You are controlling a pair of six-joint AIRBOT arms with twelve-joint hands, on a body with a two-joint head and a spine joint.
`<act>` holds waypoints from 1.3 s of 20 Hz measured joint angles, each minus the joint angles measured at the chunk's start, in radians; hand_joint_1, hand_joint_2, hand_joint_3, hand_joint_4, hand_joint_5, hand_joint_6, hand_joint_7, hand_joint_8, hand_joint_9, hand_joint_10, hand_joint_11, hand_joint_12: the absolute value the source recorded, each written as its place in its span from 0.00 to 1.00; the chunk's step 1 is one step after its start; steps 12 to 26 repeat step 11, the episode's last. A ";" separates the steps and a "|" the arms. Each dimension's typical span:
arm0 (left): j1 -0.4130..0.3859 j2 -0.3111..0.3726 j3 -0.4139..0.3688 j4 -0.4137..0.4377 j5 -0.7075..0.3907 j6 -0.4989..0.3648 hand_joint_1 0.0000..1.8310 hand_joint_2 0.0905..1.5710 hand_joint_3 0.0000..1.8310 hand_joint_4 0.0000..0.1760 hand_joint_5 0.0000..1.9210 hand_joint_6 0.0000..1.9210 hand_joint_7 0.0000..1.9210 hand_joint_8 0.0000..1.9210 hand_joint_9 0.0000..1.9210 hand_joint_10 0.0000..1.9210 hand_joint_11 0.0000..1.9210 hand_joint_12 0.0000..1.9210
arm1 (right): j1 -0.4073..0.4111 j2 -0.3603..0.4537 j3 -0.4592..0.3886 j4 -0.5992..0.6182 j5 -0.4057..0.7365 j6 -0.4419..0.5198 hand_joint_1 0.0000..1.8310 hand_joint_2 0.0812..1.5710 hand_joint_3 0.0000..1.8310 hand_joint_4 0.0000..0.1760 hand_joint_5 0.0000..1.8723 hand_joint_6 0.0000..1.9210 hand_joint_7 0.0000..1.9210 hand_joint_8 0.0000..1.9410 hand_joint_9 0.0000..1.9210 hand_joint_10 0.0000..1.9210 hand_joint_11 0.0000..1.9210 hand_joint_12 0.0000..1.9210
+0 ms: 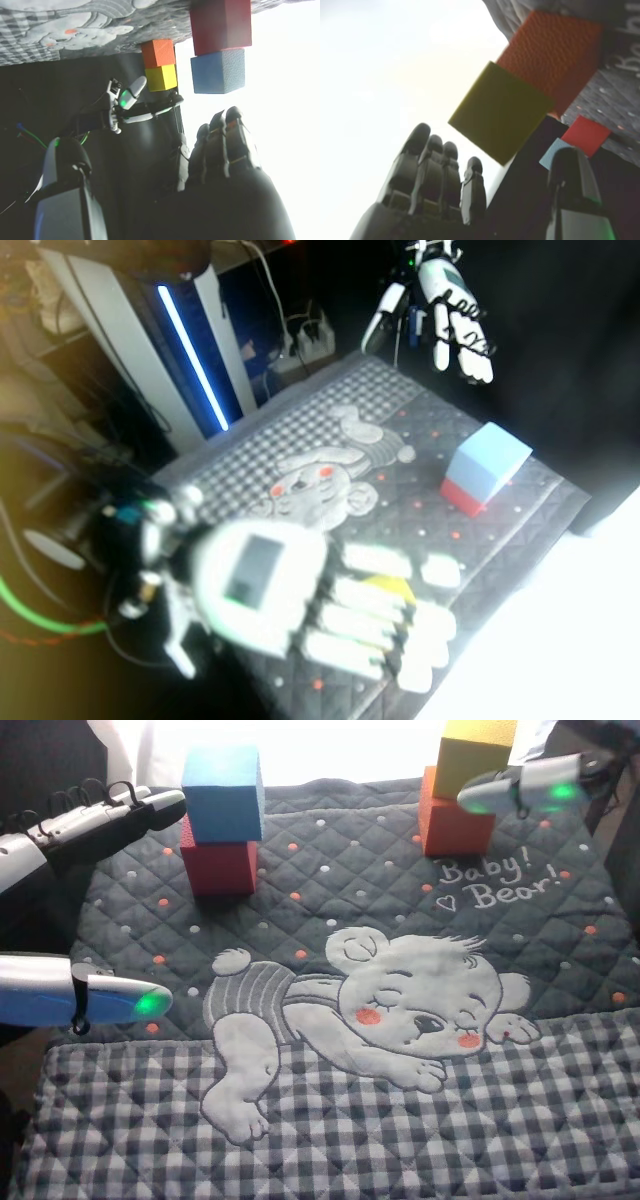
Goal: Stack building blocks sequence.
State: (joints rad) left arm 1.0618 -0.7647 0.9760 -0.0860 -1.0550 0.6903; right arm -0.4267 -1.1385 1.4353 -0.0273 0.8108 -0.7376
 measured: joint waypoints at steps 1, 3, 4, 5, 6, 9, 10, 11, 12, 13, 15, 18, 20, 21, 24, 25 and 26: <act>0.001 0.000 0.000 -0.007 -0.004 0.003 0.41 0.53 0.00 0.69 0.05 0.00 0.00 0.00 0.00 0.00 0.00 0.00 | -0.011 0.020 -0.022 -0.003 0.035 0.000 0.41 0.54 0.00 0.73 0.00 0.00 0.00 0.00 0.02 0.00 0.00 0.39; 0.023 0.000 -0.013 -0.068 -0.067 0.029 0.47 0.54 0.00 0.76 0.03 0.00 0.00 0.00 0.00 0.00 0.00 0.00 | -0.117 0.119 -0.140 -0.009 0.241 0.001 0.42 0.56 0.00 0.77 0.00 0.00 0.01 0.00 0.00 0.00 0.00 0.11; 0.035 0.000 -0.022 -0.105 -0.107 0.043 0.49 0.56 0.01 0.76 0.03 0.00 0.00 0.00 0.00 0.00 0.00 0.00 | -0.186 0.159 -0.193 0.009 0.345 0.002 0.42 0.56 0.00 0.82 0.00 0.00 0.02 0.00 0.01 0.00 0.00 0.10; 0.041 -0.010 -0.024 -0.128 -0.160 0.047 0.47 0.56 0.01 0.92 0.03 0.00 0.00 0.00 0.00 0.00 0.00 0.00 | -0.266 0.187 -0.236 0.029 0.451 0.001 0.48 0.60 0.00 0.76 0.04 0.01 0.03 0.00 0.06 0.01 0.00 0.51; 0.045 -0.028 -0.026 -0.154 -0.214 0.044 0.44 0.56 0.01 0.88 0.02 0.00 0.00 0.00 0.00 0.00 0.00 0.00 | -0.339 0.201 -0.272 0.061 0.537 0.002 0.51 0.61 0.00 0.63 0.05 0.01 0.04 0.00 0.08 0.02 0.00 0.66; 0.054 -0.073 -0.028 -0.168 -0.315 -0.006 0.37 0.54 0.00 0.83 0.00 0.00 0.00 0.00 0.01 0.00 0.02 0.01 | -0.489 0.229 -0.352 0.102 0.685 0.001 0.57 0.64 0.00 0.30 0.07 0.00 0.09 0.00 0.04 0.00 0.00 0.15; 0.054 -0.085 -0.028 -0.164 -0.347 -0.013 0.37 0.54 0.00 0.87 0.00 0.00 0.00 0.00 0.01 0.00 0.03 0.01 | -0.537 0.240 -0.387 0.122 0.738 0.002 0.59 0.64 0.00 0.26 0.07 0.00 0.09 0.00 0.03 0.01 0.00 0.04; 0.054 -0.095 -0.026 -0.163 -0.383 -0.031 0.35 0.56 0.00 0.64 0.00 0.00 0.00 0.00 0.02 0.00 0.01 0.19 | -0.577 0.247 -0.401 0.123 0.778 0.002 0.65 0.64 0.00 0.20 0.09 0.01 0.06 0.00 0.00 0.00 0.00 0.01; 0.054 -0.095 -0.026 -0.163 -0.383 -0.031 0.35 0.56 0.00 0.64 0.00 0.00 0.00 0.00 0.02 0.00 0.01 0.19 | -0.577 0.247 -0.401 0.123 0.778 0.002 0.65 0.64 0.00 0.20 0.09 0.01 0.06 0.00 0.00 0.00 0.00 0.01; 0.054 -0.095 -0.026 -0.163 -0.383 -0.031 0.35 0.56 0.00 0.64 0.00 0.00 0.00 0.00 0.02 0.00 0.01 0.19 | -0.577 0.247 -0.401 0.123 0.778 0.002 0.65 0.64 0.00 0.20 0.09 0.01 0.06 0.00 0.00 0.00 0.00 0.01; 0.054 -0.095 -0.026 -0.163 -0.383 -0.031 0.35 0.56 0.00 0.64 0.00 0.00 0.00 0.00 0.02 0.00 0.01 0.19 | -0.577 0.247 -0.401 0.123 0.778 0.002 0.65 0.64 0.00 0.20 0.09 0.01 0.06 0.00 0.00 0.00 0.00 0.01; 0.054 -0.095 -0.026 -0.163 -0.383 -0.031 0.35 0.56 0.00 0.64 0.00 0.00 0.00 0.00 0.02 0.00 0.01 0.19 | -0.577 0.247 -0.401 0.123 0.778 0.002 0.65 0.64 0.00 0.20 0.09 0.01 0.06 0.00 0.00 0.00 0.00 0.01; 0.054 -0.095 -0.026 -0.163 -0.383 -0.031 0.35 0.56 0.00 0.64 0.00 0.00 0.00 0.00 0.02 0.00 0.01 0.19 | -0.577 0.247 -0.401 0.123 0.778 0.002 0.65 0.64 0.00 0.20 0.09 0.01 0.06 0.00 0.00 0.00 0.00 0.01; 0.054 -0.095 -0.026 -0.163 -0.383 -0.031 0.35 0.56 0.00 0.64 0.00 0.00 0.00 0.00 0.02 0.00 0.01 0.19 | -0.577 0.247 -0.401 0.123 0.778 0.002 0.65 0.64 0.00 0.20 0.09 0.01 0.06 0.00 0.00 0.00 0.00 0.01; 0.054 -0.095 -0.026 -0.163 -0.383 -0.031 0.35 0.56 0.00 0.64 0.00 0.00 0.00 0.00 0.02 0.00 0.01 0.19 | -0.577 0.247 -0.401 0.123 0.778 0.002 0.65 0.64 0.00 0.20 0.09 0.01 0.06 0.00 0.00 0.00 0.00 0.01; 0.054 -0.095 -0.026 -0.163 -0.383 -0.031 0.35 0.56 0.00 0.64 0.00 0.00 0.00 0.00 0.02 0.00 0.01 0.19 | -0.577 0.247 -0.401 0.123 0.778 0.002 0.65 0.64 0.00 0.20 0.09 0.01 0.06 0.00 0.00 0.00 0.00 0.01; 0.054 -0.095 -0.026 -0.163 -0.383 -0.031 0.35 0.56 0.00 0.64 0.00 0.00 0.00 0.00 0.02 0.00 0.01 0.19 | -0.577 0.247 -0.401 0.123 0.778 0.002 0.65 0.64 0.00 0.20 0.09 0.01 0.06 0.00 0.00 0.00 0.00 0.01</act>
